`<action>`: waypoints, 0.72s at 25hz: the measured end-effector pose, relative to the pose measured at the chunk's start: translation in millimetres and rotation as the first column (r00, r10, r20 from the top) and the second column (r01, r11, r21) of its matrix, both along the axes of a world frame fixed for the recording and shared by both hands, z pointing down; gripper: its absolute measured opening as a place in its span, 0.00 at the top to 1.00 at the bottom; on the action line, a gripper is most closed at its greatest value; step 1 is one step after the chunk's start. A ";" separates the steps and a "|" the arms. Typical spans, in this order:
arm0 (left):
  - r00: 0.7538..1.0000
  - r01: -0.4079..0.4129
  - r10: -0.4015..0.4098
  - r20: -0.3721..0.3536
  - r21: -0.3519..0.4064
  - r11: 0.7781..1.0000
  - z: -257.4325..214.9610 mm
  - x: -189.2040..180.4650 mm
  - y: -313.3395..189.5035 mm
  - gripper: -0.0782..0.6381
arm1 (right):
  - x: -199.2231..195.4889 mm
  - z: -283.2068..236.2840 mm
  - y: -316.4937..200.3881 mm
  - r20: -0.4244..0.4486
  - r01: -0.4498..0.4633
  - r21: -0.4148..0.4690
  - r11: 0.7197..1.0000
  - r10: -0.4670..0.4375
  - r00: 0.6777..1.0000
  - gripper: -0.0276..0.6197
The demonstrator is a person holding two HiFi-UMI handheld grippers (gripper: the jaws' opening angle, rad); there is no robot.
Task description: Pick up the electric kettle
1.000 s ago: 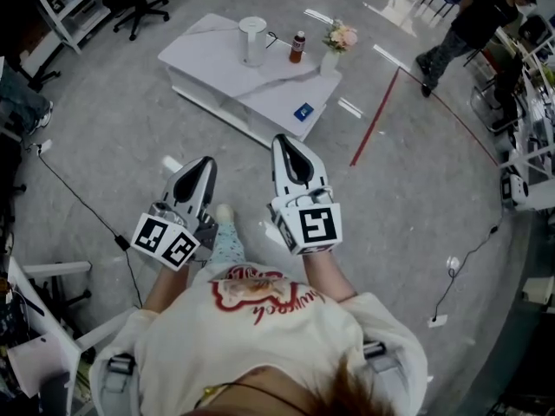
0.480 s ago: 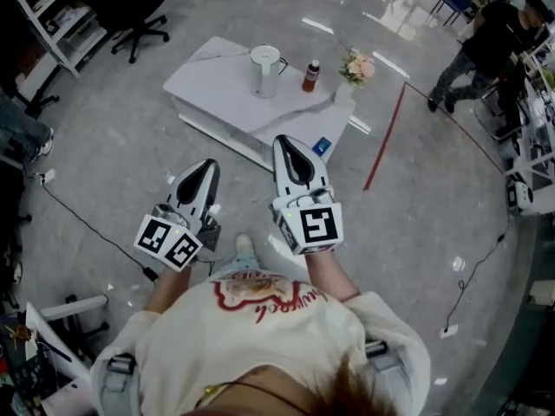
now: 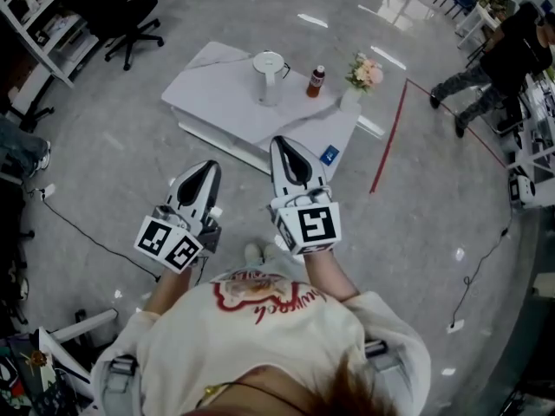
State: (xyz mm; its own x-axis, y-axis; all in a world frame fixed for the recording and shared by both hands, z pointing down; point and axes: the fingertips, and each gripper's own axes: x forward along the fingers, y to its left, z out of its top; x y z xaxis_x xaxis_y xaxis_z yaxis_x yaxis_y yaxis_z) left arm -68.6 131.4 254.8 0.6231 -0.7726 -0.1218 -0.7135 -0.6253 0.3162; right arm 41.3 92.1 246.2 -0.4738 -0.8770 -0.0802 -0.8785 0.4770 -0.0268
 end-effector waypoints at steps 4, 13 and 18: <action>1.000 0.014 -0.015 -0.013 -0.023 1.000 6.8 -3.8 -7.8 0.87 | -3.9 -2.4 -14.1 0.030 0.013 0.019 1.000 -0.014 0.999 0.93; 0.999 0.021 -0.021 -0.036 -0.012 1.000 5.7 -23.1 -16.9 0.87 | -21.0 3.3 -19.8 -0.021 0.001 0.015 1.000 -0.001 1.000 0.93; 0.999 -0.014 0.013 -0.031 -0.030 0.999 14.2 -22.5 -23.2 0.87 | -22.3 16.4 -24.6 -0.033 -0.006 -0.001 1.000 0.006 0.999 0.93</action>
State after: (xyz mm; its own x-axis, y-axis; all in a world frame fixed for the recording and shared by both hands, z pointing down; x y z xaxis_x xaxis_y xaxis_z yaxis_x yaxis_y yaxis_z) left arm -91.0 108.2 269.0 0.6302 -0.7675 -0.1177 -0.6943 -0.6249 0.3571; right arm 19.0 67.6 262.7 -0.4711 -0.8798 -0.0639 -0.8816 0.4720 0.0014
